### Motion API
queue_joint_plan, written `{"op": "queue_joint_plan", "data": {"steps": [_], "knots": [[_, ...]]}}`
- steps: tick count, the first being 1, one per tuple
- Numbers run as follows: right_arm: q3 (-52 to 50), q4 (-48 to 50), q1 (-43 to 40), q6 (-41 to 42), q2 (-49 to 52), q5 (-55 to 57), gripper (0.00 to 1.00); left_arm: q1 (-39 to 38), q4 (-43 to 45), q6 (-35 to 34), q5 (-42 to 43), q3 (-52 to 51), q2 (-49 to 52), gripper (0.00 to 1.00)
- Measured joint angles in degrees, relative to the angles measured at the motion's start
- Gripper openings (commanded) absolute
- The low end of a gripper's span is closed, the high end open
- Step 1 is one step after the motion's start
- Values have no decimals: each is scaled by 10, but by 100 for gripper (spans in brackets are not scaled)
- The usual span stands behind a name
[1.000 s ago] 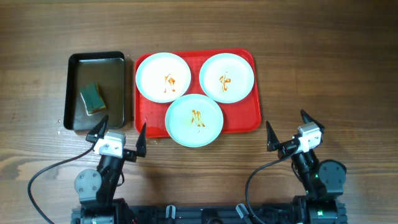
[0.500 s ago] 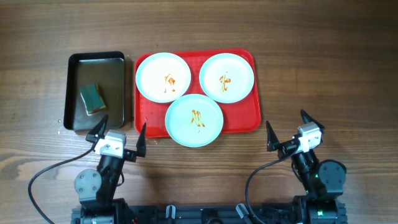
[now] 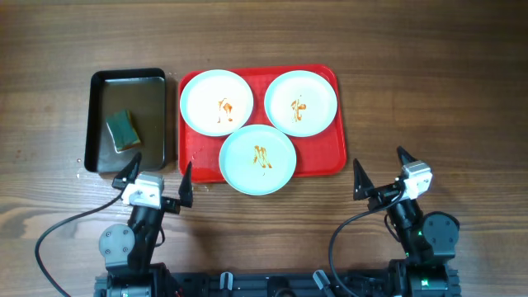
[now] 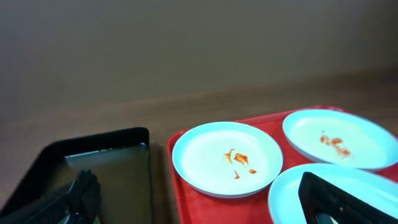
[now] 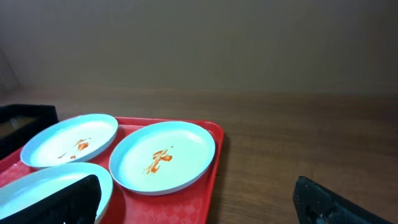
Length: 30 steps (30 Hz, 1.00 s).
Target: Clean dirty plates on tray and stack at the side
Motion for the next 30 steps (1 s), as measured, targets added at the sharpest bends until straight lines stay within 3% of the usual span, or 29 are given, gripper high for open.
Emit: {"op": "queue_joint_plan", "data": {"steps": [6, 10, 14, 17, 25, 30], "knots": [[71, -59, 0, 20, 60, 0, 99, 0, -73, -88, -15, 56, 46, 100], [234, -180, 0, 39, 257, -10, 100, 0, -166, -102, -18, 208, 192, 100], [426, -364, 0, 47, 449, -15, 100, 0, -259, -105, -21, 344, 356, 100], [506, -409, 0, 57, 536, -17, 100, 0, -311, -107, -21, 412, 451, 100], [508, -416, 0, 72, 562, -55, 100, 0, -313, -107, -17, 420, 469, 100], [518, -437, 0, 14, 562, -108, 99, 0, -314, -107, -17, 420, 469, 100]]}}
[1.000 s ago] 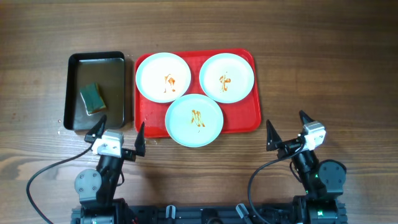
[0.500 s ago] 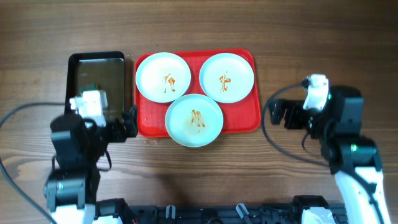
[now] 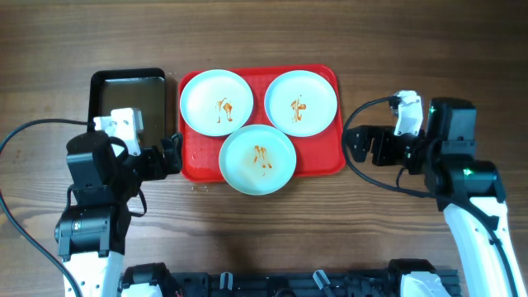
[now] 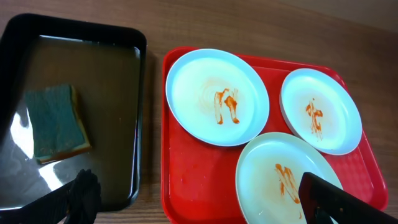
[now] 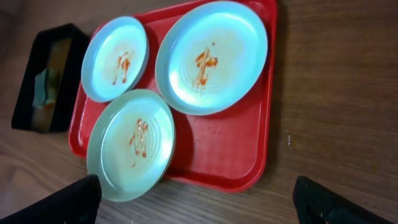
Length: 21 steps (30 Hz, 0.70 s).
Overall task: Clean dirty plates on tray and stack at the side
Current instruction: 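Move left gripper to the sponge and right gripper to the front plate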
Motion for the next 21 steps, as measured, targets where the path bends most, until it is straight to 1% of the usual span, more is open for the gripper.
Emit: {"op": "queue_joint_plan", "data": {"steps": [2, 4, 8, 10, 12, 14, 16, 18, 21], "knots": [[40, -39, 14, -26, 0, 2, 99, 0, 0, 0, 0, 0, 2, 100], [73, -49, 59, -37, 0, 25, 99, 0, -10, 0, 0, 1, 10, 100], [79, -50, 147, -43, 9, 60, 100, 0, -15, -8, 0, 1, 34, 100], [79, -49, 184, -43, 49, 71, 100, 0, -21, -22, -8, 10, 63, 100], [80, -34, 197, -35, 94, 77, 100, 0, -54, -32, -16, 62, 109, 100], [80, -17, 203, -15, 132, 79, 100, 0, -78, -35, -33, 130, 163, 100], [80, -6, 203, 14, 160, 78, 100, 0, -97, -38, -43, 177, 213, 100], [80, -3, 203, 23, 167, 73, 100, 0, -117, -41, -38, 182, 252, 100], [80, -3, 203, 26, 167, 75, 100, 0, -104, -42, -30, 182, 260, 100]]}}
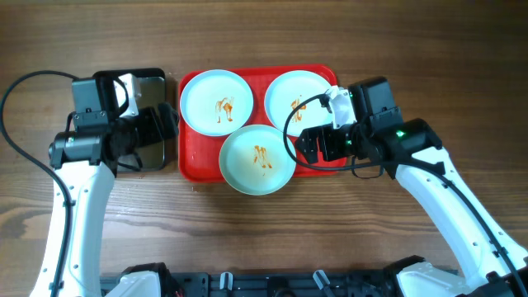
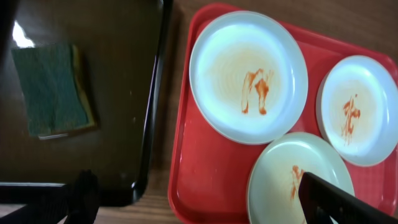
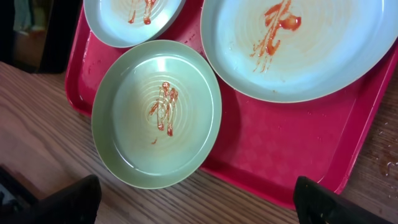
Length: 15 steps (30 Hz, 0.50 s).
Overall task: Clean dirty plates on tray and stack at the side
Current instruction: 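Move left gripper to the sponge and right gripper to the front plate, then grasp the green sponge with the left gripper and dip it in water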
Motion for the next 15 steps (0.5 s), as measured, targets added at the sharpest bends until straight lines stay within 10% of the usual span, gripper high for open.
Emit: {"op": "queue_joint_plan", "data": {"steps": [15], "knots": [[0, -12, 0, 3, 0, 2, 100, 108, 153, -97, -168, 0, 212, 75]]}}
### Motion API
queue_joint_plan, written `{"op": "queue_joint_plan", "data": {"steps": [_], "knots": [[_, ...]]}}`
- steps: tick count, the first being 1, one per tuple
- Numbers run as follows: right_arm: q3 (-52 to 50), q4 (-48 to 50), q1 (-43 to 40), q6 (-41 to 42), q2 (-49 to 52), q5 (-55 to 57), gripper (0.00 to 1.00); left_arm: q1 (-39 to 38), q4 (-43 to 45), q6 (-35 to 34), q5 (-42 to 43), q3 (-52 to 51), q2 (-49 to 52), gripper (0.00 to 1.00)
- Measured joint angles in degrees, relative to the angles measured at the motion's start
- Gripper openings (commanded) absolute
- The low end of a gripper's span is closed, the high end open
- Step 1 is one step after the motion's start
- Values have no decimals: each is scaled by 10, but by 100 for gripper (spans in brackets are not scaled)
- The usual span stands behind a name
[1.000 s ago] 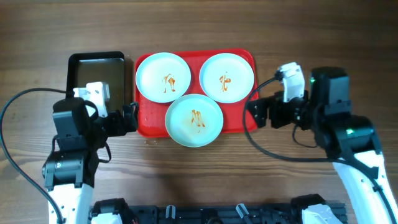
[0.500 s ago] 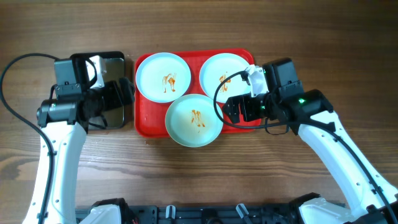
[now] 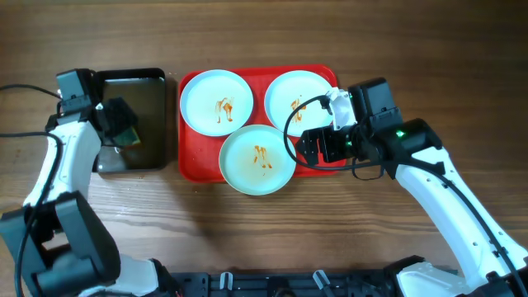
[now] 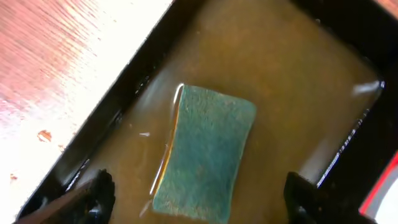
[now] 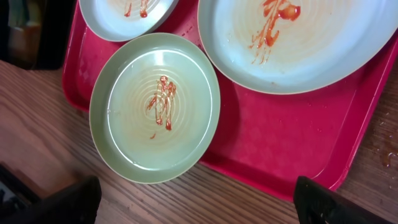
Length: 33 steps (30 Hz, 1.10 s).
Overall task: Clean dirty plates on tray and stack at the side
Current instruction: 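Grasp the green sponge with the left gripper and dip it in water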
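Observation:
Three pale plates smeared with red sauce lie on the red tray [image 3: 195,153]: one at back left [image 3: 216,104], one at back right [image 3: 297,101], one in front [image 3: 257,159]. A green sponge [image 4: 208,152] lies in the water of the black pan [image 3: 132,73] left of the tray. My left gripper [image 4: 199,200] hangs open close over the sponge, one finger on each side of its near end. My right gripper [image 5: 196,200] is open above the tray's front edge, just right of the front plate [image 5: 155,106], holding nothing.
The pan holds brownish water. In the right wrist view the back right plate [image 5: 298,37] fills the top of the frame. A few droplets [image 3: 198,188] lie on the wooden table by the tray's front left corner. Cables trail from both arms.
My left gripper was over the pan's right rim with the tray in its view; now it sits low over the sponge inside the pan. My right gripper has barely shifted.
Both arms began folded at the table's front edge with grippers open. Then they stood raised, the left beside the pan and the right to the right of the tray. Then the right was over the tray's front right part, where it stays, and the left is over the sponge.

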Motion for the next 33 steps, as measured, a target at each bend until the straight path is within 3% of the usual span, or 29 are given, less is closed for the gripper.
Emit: {"op": "queue_joint_plan", "data": {"steps": [15, 18, 23, 24, 26, 27, 33], "knots": [[0, -1, 0, 4, 0, 0, 100, 0, 49, -5, 7, 0, 95, 64], [0, -2, 0, 4, 0, 0, 100, 0, 57, -5, 22, 0, 95, 54], [0, -2, 0, 6, 0, 0, 100, -4, 71, -7, 24, -11, 95, 57], [0, -4, 0, 6, 0, 0, 100, -4, 73, -7, 24, -14, 96, 52], [0, -8, 0, 6, 0, 0, 100, -4, 73, -6, 24, -16, 105, 9], [0, -10, 0, 6, 0, 0, 100, -4, 74, -8, 24, -16, 109, 4], [0, -15, 0, 6, 0, 0, 100, -4, 61, -9, 26, -19, 88, 4]]}}
